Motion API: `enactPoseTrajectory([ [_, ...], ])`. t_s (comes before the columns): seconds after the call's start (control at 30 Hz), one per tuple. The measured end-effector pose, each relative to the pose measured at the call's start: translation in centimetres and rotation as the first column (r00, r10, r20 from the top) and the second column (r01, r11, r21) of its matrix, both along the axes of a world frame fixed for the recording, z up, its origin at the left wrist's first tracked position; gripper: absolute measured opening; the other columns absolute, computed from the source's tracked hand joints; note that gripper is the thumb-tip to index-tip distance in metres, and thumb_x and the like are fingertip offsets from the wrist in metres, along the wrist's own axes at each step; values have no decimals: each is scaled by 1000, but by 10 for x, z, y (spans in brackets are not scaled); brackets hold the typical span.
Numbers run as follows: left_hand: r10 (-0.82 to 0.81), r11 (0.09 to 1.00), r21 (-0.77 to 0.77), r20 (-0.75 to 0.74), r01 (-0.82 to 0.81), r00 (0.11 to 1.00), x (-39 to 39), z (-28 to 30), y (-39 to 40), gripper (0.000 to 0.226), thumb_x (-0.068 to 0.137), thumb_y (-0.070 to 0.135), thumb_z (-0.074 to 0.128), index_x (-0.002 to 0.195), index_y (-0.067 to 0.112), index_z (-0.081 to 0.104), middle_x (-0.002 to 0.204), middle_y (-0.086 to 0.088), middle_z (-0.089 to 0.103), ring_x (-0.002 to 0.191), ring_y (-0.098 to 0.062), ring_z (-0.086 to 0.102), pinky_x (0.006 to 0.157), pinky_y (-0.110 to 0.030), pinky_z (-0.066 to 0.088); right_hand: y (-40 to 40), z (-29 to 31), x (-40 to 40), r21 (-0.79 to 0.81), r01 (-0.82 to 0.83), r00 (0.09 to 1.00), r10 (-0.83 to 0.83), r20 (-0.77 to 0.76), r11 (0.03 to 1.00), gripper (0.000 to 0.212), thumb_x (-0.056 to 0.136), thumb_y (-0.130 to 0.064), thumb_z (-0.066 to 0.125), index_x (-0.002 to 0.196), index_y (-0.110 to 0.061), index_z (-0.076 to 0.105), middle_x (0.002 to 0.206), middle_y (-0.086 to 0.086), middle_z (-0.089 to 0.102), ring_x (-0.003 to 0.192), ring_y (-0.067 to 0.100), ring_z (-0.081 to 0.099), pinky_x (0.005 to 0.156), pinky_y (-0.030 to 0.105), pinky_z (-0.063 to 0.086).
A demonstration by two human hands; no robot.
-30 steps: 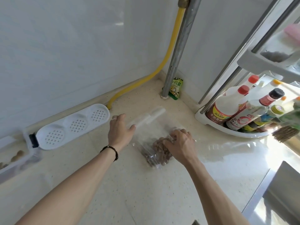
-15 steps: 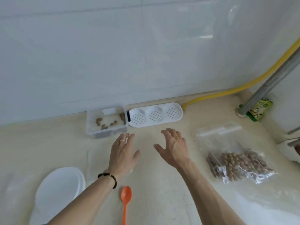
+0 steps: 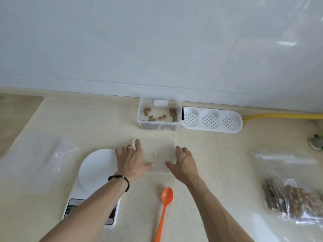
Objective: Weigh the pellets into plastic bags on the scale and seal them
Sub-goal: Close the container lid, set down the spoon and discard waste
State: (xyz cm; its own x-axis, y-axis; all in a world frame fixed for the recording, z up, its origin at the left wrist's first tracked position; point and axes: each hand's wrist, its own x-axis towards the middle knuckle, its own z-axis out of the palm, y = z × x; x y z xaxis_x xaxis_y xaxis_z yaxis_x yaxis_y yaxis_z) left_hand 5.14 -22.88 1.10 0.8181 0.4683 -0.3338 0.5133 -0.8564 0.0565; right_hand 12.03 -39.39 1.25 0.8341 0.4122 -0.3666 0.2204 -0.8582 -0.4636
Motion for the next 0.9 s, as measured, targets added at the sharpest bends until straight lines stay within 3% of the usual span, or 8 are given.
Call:
enactPoseTrajectory([
  [0.17, 51, 995, -88, 77, -44, 996, 1, -4, 6, 98, 70, 65, 66, 141, 9, 27, 132, -19, 47, 123, -33, 42, 101, -43, 25, 6, -1, 6, 159, 278, 948, -244, -205, 947, 23, 81, -27, 69, 89, -13, 53, 100, 9, 49, 85, 24, 52, 73, 37, 49],
  [0.2, 56, 993, -112, 103, -44, 993, 1, -4, 8, 95, 71, 63, 67, 140, 9, 29, 135, -20, 45, 125, -33, 42, 101, -43, 28, 5, -1, 5, 197, 318, 934, -270, -236, 928, 22, 81, -25, 68, 96, -14, 57, 105, 9, 51, 85, 23, 54, 73, 35, 50],
  [0.27, 70, 981, -191, 153, -40, 986, -1, -2, 7, 91, 75, 57, 69, 141, 8, 30, 139, -21, 39, 123, -34, 46, 99, -41, 38, 3, 1, 3, 254, 372, 914, -304, -270, 893, 49, 79, -28, 67, 124, -11, 57, 121, 12, 51, 92, 21, 60, 77, 33, 54],
  [0.33, 85, 967, -254, 207, -31, 975, -4, 3, 3, 92, 78, 53, 70, 145, 9, 26, 142, -20, 33, 115, -34, 52, 91, -37, 47, 1, 2, 1, 320, 412, 904, -338, -262, 853, 62, 73, -36, 65, 129, -11, 55, 128, 13, 50, 89, 16, 65, 80, 36, 58],
  [0.4, 87, 963, -268, 264, -13, 961, -3, 10, 0, 93, 78, 53, 69, 147, 12, 23, 143, -18, 30, 110, -32, 55, 83, -34, 50, 0, 13, 2, 364, 453, 890, -386, -243, 814, 59, 79, -28, 66, 133, -13, 52, 129, 9, 45, 87, 12, 63, 83, 35, 56],
  [0.5, 70, 964, -264, 364, 31, 929, 4, 24, 1, 91, 77, 56, 69, 146, 16, 24, 142, -17, 30, 111, -29, 52, 79, -33, 52, -1, 26, 11, 405, 478, 877, -446, -177, 779, 60, 85, -18, 65, 141, -11, 46, 127, 6, 40, 88, 10, 59, 82, 29, 50],
  [0.67, 40, 969, -233, 479, 83, 877, 37, 58, 17, 79, 79, 49, 71, 140, 19, 30, 141, -18, 34, 124, -30, 43, 77, -33, 50, 13, 55, 44, 475, 411, 902, -421, -91, 778, 60, 86, -19, 65, 142, -12, 45, 133, 6, 41, 86, 5, 56, 80, 25, 46],
  [0.9, 105, 948, -315, 413, 34, 905, 98, 70, 42, 56, 78, 59, 58, 112, 16, 48, 129, -11, 44, 126, -26, 38, 79, -34, 47, 38, 70, 105, 403, 315, 944, -327, -41, 859, 52, 84, -13, 69, 134, -5, 53, 135, 12, 42, 94, 16, 52, 81, 25, 44],
])
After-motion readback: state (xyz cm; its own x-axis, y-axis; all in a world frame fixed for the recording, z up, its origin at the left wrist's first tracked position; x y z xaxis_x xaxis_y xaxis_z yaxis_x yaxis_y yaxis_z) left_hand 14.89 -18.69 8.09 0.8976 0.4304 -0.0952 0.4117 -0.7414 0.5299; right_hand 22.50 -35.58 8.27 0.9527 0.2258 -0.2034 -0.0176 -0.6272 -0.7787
